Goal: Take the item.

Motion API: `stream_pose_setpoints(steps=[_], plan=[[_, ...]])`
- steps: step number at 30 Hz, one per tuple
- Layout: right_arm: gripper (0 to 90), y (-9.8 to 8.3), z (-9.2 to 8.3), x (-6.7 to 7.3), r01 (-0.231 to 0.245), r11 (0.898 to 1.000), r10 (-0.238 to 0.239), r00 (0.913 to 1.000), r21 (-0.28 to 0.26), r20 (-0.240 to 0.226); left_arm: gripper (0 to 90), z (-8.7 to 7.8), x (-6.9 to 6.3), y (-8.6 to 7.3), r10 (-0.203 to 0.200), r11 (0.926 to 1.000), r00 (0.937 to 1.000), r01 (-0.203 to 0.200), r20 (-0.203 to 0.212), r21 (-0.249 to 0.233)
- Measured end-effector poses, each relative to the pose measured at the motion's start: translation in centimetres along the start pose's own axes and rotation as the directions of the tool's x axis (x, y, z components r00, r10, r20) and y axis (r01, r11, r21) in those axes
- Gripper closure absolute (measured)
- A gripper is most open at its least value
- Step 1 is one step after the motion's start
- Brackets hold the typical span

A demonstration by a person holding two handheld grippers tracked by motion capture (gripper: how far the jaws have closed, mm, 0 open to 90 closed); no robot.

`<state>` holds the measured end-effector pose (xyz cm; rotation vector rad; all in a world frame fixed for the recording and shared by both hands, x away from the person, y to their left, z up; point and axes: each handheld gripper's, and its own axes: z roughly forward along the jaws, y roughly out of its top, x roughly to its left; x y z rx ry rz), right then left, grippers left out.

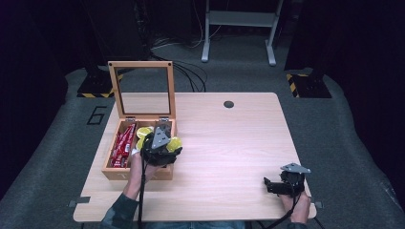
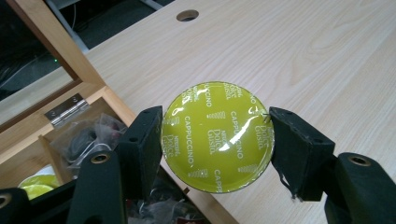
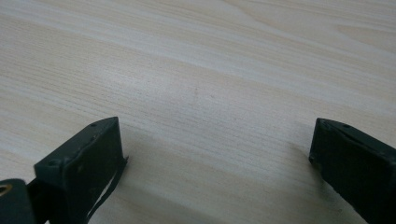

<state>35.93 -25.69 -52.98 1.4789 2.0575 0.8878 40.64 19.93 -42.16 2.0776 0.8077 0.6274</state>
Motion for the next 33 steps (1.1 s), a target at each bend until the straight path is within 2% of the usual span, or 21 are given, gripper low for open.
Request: stream_pose_setpoints(steps=[13,19,33], plan=[[2.1,0.0,0.0,0.0,0.0,1.0,0.0,1.0,0.0,0.0,37.9,1.4,-1.1,1.0,-0.003,0.9999,0.9993,0.004,0.038,-0.016],[2.2,0.0,0.0,0.0,0.0,1.0,0.0,1.0,0.0,0.0,37.9,1.6,-1.7,1.6,0.014,0.9997,0.9986,-0.013,0.052,-0.021],[2.2,0.0,0.0,0.0,-0.003,1.0,0.003,1.0,-0.002,0.004,37.9,3.8,-3.3,2.5,0.023,0.9994,0.9955,-0.02,0.092,-0.029]])
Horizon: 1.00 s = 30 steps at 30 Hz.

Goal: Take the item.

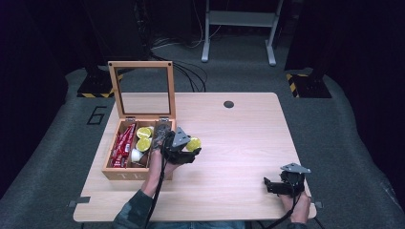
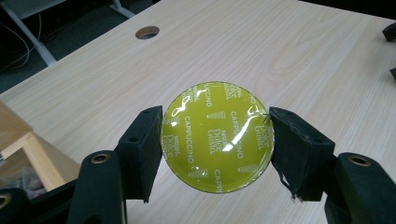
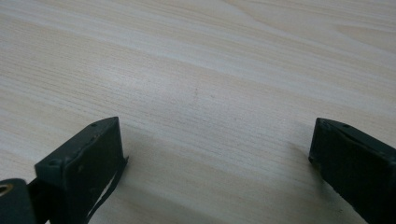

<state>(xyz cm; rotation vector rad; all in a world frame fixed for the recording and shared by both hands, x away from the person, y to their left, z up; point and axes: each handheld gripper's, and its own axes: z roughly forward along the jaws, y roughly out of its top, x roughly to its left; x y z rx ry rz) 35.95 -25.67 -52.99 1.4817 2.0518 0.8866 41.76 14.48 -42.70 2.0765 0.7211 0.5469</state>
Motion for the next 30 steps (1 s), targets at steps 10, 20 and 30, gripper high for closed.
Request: stream_pose_setpoints(steps=[10,20,30], plan=[[2.2,0.0,0.0,0.0,0.001,1.0,-0.001,1.0,0.0,-0.002,37.9,1.7,-1.2,0.8,0.012,0.9999,0.9994,-0.012,0.031,0.004],[2.2,0.0,0.0,0.0,0.0,1.0,0.0,1.0,0.0,0.0,37.9,3.4,-2.2,1.1,0.003,0.9998,0.9989,-0.004,0.048,0.021],[2.3,0.0,0.0,0.0,0.0,1.0,0.0,1.0,0.0,0.0,37.9,5.4,-2.9,1.0,-0.014,0.9985,0.9983,0.011,0.056,0.054]])
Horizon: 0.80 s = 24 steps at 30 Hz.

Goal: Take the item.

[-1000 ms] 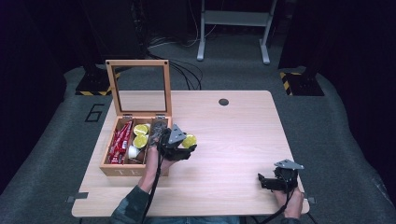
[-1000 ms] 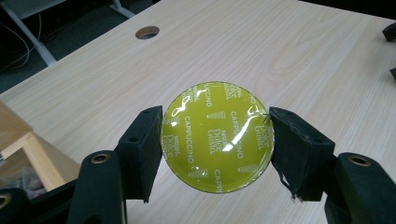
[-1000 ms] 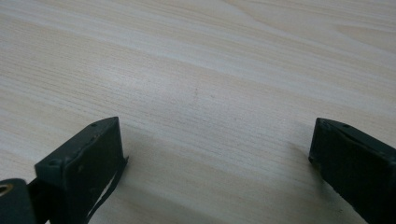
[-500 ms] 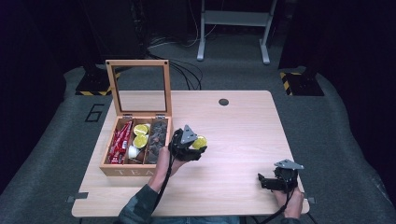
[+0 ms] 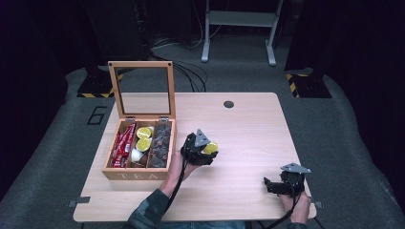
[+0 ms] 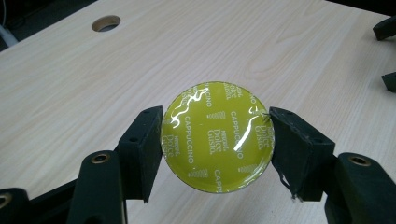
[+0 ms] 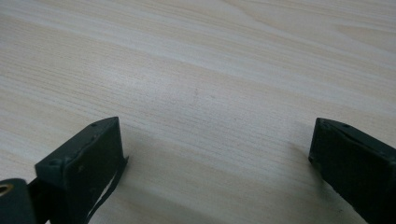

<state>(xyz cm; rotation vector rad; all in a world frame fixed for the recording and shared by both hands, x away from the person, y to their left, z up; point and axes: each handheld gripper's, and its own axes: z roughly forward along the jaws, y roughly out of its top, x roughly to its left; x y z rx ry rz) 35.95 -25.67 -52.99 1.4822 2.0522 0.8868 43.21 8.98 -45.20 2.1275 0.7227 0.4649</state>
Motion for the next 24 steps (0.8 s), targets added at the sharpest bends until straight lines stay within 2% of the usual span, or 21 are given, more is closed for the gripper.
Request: stream_pose_setpoints(steps=[6,11,15,19,24], plan=[[2.3,0.0,0.0,0.0,0.003,1.0,-0.003,1.0,0.001,-0.004,37.9,1.5,-0.1,-0.3,-0.021,0.9991,0.9997,0.021,0.01,0.038],[2.3,0.0,0.0,0.0,0.002,1.0,-0.002,1.0,0.001,-0.004,37.8,2.5,0.0,-0.4,-0.029,0.9974,0.9996,0.029,0.0,0.066],[2.4,0.0,0.0,0.0,0.003,1.0,-0.003,1.0,0.001,-0.005,37.8,3.3,0.4,-0.7,-0.053,0.995,0.9986,0.053,-0.001,0.085],[2.5,0.0,0.0,0.0,0.003,1.0,-0.003,1.0,0.001,-0.005,37.8,4.1,0.5,-0.9,-0.099,0.9911,0.9951,0.097,0.01,0.091],[2.5,0.0,0.0,0.0,0.003,1.0,-0.003,1.0,0.001,-0.005,37.8,4.7,0.9,-1.0,-0.109,0.9871,0.994,0.108,0.004,0.118]])
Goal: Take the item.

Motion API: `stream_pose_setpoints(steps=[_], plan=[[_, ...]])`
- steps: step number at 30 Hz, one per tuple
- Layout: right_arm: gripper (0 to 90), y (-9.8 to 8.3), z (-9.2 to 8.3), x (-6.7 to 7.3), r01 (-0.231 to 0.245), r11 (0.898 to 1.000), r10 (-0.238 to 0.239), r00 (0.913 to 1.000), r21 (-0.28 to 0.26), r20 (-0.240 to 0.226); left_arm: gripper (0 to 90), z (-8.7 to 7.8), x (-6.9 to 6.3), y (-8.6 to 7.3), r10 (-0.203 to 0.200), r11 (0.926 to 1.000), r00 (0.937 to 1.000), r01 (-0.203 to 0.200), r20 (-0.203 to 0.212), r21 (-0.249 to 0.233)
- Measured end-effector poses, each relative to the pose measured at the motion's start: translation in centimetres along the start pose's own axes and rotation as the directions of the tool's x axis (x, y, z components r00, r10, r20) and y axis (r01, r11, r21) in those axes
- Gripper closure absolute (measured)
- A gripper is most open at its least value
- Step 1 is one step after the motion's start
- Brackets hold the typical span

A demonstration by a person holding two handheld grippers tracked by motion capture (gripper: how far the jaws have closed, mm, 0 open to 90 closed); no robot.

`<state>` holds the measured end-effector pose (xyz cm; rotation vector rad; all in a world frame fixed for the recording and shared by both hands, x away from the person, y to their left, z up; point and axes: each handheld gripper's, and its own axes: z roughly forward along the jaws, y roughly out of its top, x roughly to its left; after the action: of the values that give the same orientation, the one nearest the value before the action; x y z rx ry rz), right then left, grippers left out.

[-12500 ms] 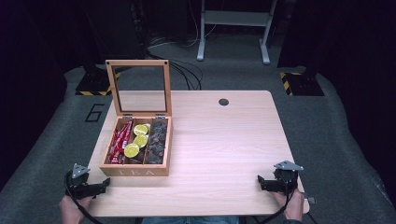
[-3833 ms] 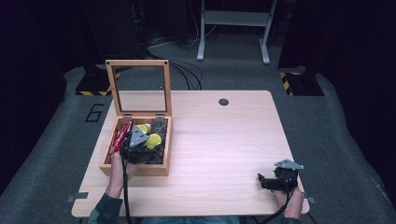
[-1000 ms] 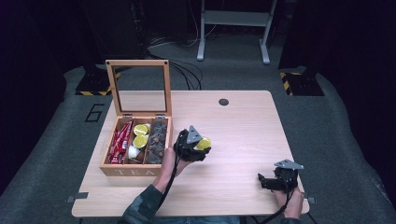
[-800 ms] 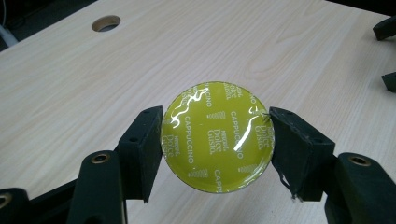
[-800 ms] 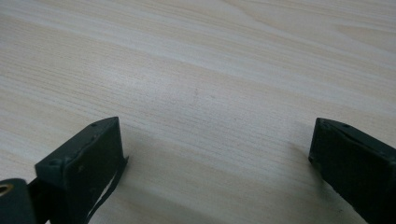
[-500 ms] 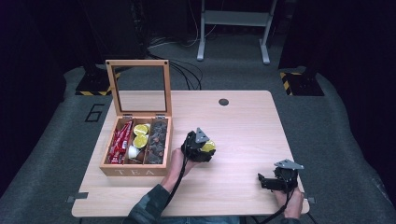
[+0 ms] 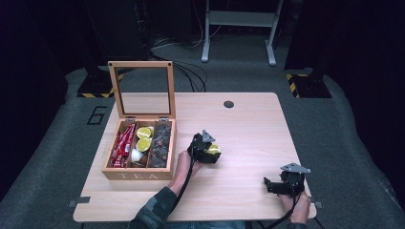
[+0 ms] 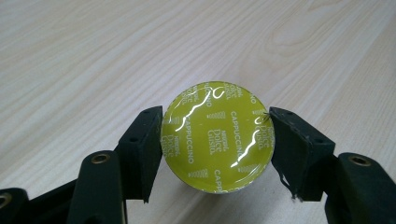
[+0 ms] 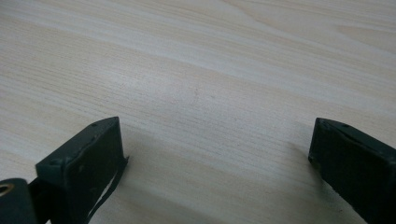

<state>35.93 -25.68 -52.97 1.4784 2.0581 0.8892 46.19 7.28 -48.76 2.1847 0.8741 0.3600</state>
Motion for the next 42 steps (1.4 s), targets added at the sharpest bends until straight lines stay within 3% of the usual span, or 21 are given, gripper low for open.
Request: stream_pose_setpoints(steps=[14,20,25,31,35,42], plan=[[2.7,0.0,0.0,0.0,0.002,1.0,-0.002,1.0,-0.001,-0.001,37.6,1.4,0.4,-0.1,-0.036,0.9988,0.9993,0.035,0.012,0.034],[2.8,0.0,0.0,0.0,-0.001,1.0,0.001,1.0,-0.003,0.004,37.2,1.5,0.4,-0.1,-0.015,0.9992,0.9999,0.015,0.006,0.038],[2.9,0.0,0.0,0.0,0.003,1.0,-0.003,1.0,-0.005,0.004,25.4,1.5,0.2,0.0,-0.024,0.9986,0.9997,0.024,-0.005,0.046],[2.9,0.0,0.0,0.0,0.003,1.0,-0.003,1.0,-0.005,0.003,15.7,-0.2,-0.1,0.3,-0.019,0.9998,0.9998,0.019,-0.01,0.009],[2.9,0.0,0.0,0.0,0.002,1.0,-0.002,1.0,-0.004,0.002,14.5,-2.0,-0.6,0.7,0.028,0.9996,0.9995,-0.028,-0.012,-0.008],[3.0,0.0,0.0,0.0,0.003,1.0,-0.003,1.0,-0.005,0.003,13.7,-5.4,-1.0,0.7,0.062,0.9964,0.998,-0.063,-0.013,-0.057]])
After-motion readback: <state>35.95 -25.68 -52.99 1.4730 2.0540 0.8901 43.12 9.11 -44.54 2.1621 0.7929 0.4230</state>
